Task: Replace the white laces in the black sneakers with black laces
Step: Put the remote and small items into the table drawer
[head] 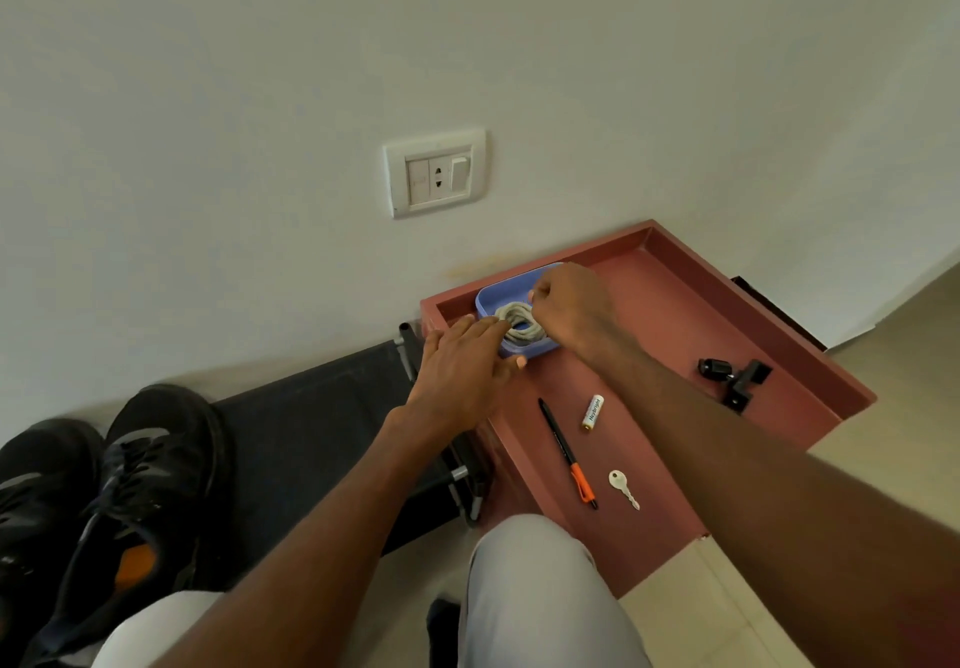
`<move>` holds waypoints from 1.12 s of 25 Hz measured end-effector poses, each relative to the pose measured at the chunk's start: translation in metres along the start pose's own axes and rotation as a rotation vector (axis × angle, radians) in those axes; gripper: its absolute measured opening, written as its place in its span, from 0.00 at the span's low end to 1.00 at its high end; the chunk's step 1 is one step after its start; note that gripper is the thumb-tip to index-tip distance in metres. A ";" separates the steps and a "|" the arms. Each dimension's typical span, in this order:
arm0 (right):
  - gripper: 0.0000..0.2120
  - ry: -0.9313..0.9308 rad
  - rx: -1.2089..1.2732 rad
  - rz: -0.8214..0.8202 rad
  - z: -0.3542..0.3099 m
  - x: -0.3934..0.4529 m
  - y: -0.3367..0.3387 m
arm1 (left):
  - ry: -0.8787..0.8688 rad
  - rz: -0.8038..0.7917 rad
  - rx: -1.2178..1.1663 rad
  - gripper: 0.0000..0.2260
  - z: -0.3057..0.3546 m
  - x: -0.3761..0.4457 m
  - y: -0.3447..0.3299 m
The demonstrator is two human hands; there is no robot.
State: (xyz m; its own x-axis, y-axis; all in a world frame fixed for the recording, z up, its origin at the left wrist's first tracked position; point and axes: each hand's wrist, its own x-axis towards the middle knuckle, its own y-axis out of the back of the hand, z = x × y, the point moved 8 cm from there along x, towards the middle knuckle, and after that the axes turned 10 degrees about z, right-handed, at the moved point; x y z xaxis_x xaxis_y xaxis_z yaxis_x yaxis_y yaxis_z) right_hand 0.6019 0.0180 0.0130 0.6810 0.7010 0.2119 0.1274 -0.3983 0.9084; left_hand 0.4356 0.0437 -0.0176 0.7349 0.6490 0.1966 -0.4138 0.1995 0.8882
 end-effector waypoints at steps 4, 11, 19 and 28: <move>0.12 -0.035 0.200 0.069 0.022 -0.053 0.041 | -0.085 0.056 -0.070 0.22 0.035 -0.021 0.029; 0.05 -0.034 0.176 0.172 0.079 -0.175 0.099 | -0.162 0.031 -0.090 0.22 0.136 -0.093 0.038; 0.11 -0.092 -0.132 -0.296 0.185 -0.286 0.058 | -0.264 -0.251 0.164 0.26 0.227 -0.144 -0.060; 0.39 -0.047 -0.397 -0.509 0.241 -0.279 -0.006 | -0.196 -0.401 0.310 0.33 0.210 -0.173 -0.101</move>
State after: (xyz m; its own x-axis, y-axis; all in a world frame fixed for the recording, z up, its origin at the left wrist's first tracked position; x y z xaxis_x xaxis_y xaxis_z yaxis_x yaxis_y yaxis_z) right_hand 0.5848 -0.3178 -0.1390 0.6378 0.7143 -0.2881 0.1724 0.2322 0.9573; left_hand 0.4631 -0.2430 -0.0539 0.9014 0.4112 -0.1354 0.0759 0.1578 0.9845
